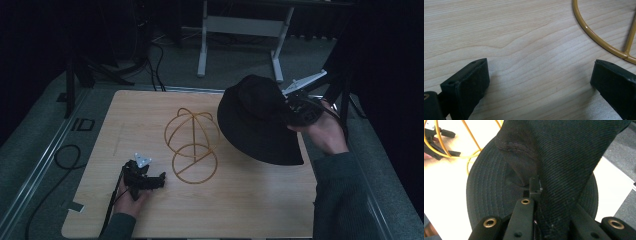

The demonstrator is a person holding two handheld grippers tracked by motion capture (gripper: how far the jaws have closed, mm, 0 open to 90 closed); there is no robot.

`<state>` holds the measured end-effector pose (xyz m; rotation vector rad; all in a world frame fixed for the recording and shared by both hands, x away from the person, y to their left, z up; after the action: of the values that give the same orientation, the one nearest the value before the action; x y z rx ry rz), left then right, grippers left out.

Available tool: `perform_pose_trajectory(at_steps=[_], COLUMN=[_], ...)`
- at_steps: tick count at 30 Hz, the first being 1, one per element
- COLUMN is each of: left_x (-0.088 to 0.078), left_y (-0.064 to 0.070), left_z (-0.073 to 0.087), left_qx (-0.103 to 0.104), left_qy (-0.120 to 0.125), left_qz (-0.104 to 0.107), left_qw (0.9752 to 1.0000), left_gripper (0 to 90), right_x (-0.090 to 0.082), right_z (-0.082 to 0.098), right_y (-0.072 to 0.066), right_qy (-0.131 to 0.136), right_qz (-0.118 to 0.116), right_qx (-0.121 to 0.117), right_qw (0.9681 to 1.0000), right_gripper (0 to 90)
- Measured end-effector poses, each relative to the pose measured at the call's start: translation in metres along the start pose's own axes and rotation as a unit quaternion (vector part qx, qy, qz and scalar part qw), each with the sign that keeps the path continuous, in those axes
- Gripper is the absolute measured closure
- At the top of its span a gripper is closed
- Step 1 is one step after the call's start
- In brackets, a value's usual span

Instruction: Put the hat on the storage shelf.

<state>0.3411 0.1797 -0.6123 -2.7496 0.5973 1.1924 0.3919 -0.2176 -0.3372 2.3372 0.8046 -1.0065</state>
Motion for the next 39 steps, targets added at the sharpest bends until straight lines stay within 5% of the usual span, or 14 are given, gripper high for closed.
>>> perform_pose_trajectory(at_steps=[39], left_x=[0.001], left_y=[0.0], left_z=[-0.001], left_qx=[0.001], left_qy=[-0.001], left_qz=[0.0], left_qw=[1.0], left_gripper=[2.4], right_x=[-0.021], right_z=[-0.028], right_y=[-0.007], right_qy=[0.061], right_qz=[-0.022], right_qx=[0.008], right_qw=[0.9978], right_gripper=[87.3])
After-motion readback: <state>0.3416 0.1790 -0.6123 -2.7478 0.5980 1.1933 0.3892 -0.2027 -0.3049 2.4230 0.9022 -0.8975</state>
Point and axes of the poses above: each handheld gripper's, and its own axes: x roughly forward along the jaws, z roughly out of its underside, y roughly to its right, the point moved 6 cm from there along x, roughly forward along the jaws, and after that the axes turned 7 degrees about z, right-handed, at the moved point
